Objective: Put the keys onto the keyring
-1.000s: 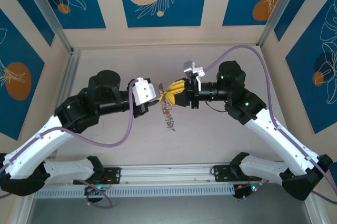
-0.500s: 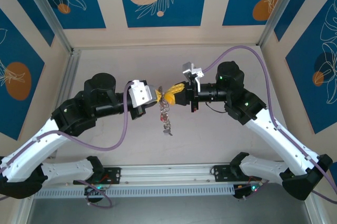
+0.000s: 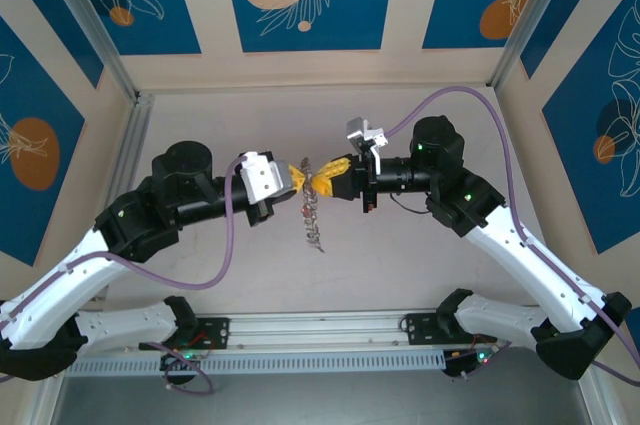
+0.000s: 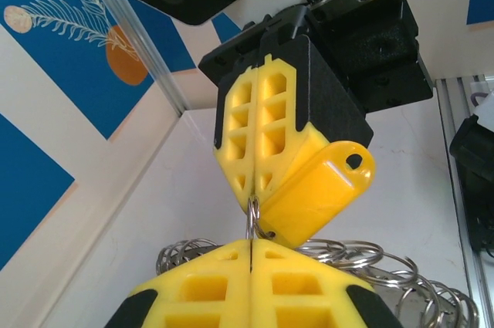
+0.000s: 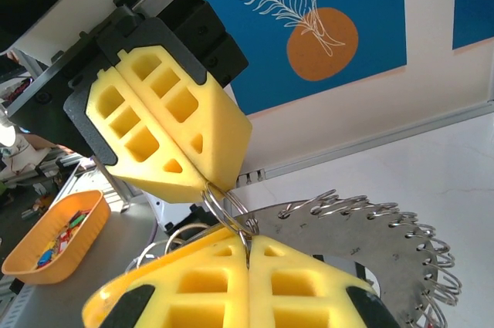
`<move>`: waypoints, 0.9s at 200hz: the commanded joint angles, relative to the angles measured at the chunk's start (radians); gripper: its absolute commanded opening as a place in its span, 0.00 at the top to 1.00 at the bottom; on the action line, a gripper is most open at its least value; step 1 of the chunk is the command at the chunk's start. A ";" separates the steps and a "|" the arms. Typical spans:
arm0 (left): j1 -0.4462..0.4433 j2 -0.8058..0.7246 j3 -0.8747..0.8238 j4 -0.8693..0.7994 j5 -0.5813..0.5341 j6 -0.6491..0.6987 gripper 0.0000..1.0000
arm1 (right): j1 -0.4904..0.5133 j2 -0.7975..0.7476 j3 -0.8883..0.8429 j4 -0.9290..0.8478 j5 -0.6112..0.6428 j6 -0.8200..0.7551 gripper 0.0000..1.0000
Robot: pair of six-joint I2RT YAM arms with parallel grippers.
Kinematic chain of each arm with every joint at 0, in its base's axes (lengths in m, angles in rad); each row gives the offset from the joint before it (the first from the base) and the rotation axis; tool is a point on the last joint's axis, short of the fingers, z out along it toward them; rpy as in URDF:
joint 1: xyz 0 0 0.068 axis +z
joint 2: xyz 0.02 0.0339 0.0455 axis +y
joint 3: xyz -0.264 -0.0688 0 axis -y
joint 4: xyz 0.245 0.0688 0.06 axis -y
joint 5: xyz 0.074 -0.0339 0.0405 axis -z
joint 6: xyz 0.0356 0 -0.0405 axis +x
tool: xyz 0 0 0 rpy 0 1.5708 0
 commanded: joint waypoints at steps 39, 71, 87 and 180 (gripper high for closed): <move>0.000 -0.031 -0.034 0.130 0.016 -0.039 1.00 | 0.015 -0.025 -0.006 0.038 -0.039 0.015 0.88; 0.000 -0.031 -0.035 0.133 0.016 -0.037 1.00 | 0.014 -0.040 -0.021 0.032 -0.012 0.001 0.71; 0.000 -0.033 -0.036 0.134 0.016 -0.038 1.00 | 0.012 -0.054 -0.025 0.012 0.022 -0.015 0.67; 0.062 0.004 -0.059 0.048 -0.013 -0.131 1.00 | -0.063 -0.086 -0.152 0.026 0.117 -0.017 0.60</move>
